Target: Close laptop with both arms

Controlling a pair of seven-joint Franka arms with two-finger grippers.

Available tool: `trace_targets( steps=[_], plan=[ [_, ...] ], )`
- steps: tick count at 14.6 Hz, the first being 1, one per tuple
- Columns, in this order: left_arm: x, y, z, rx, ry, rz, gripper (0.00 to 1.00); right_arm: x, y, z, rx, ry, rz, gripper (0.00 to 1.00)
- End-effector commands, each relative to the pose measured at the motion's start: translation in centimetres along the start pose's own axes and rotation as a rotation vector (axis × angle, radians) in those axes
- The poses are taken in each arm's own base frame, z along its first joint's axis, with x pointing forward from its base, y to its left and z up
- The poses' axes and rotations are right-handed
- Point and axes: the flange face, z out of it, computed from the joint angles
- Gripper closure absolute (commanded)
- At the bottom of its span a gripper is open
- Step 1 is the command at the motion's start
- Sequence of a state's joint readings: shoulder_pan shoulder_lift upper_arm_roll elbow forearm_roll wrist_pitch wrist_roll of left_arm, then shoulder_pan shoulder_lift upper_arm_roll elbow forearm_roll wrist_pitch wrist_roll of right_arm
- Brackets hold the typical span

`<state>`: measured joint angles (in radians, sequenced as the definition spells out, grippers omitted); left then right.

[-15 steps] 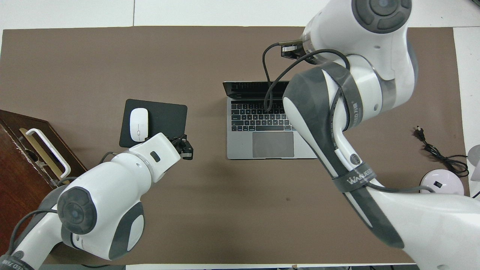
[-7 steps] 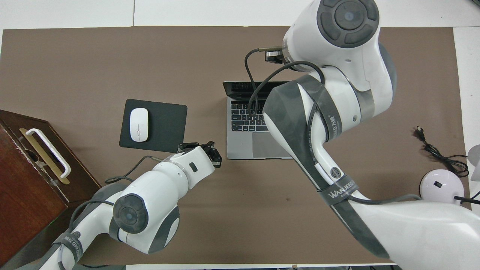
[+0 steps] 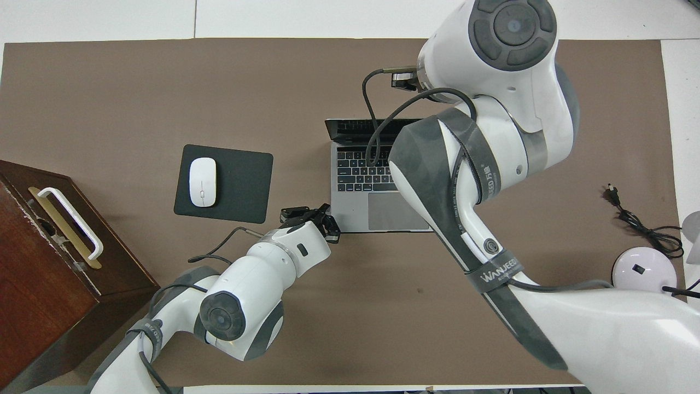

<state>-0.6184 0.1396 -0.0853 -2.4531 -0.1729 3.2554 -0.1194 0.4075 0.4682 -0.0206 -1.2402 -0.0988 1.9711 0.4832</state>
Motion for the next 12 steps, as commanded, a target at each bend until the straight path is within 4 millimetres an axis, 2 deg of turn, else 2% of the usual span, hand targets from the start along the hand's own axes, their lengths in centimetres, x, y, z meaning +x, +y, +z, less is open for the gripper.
trace_targets(
  steps=[1,4,10,12],
  plan=[
    [-1.6,0.2,2.0,-0.005,0.061,-0.011,1.0,-0.5,0.3,0.7,-0.003,0.013,0.019,1.0],
    [-3.4,1.0,3.7,-0.017,0.092,-0.018,1.0,-0.5,0.4,0.8,-0.002,0.013,0.021,1.0],
    [-4.0,0.8,4.1,-0.013,0.076,-0.013,1.0,-0.4,1.4,1.2,0.004,0.004,0.039,1.0],
    [-4.8,1.3,4.1,-0.017,0.062,0.0,1.0,-0.7,1.4,1.7,0.016,0.005,0.044,1.0]
  ],
)
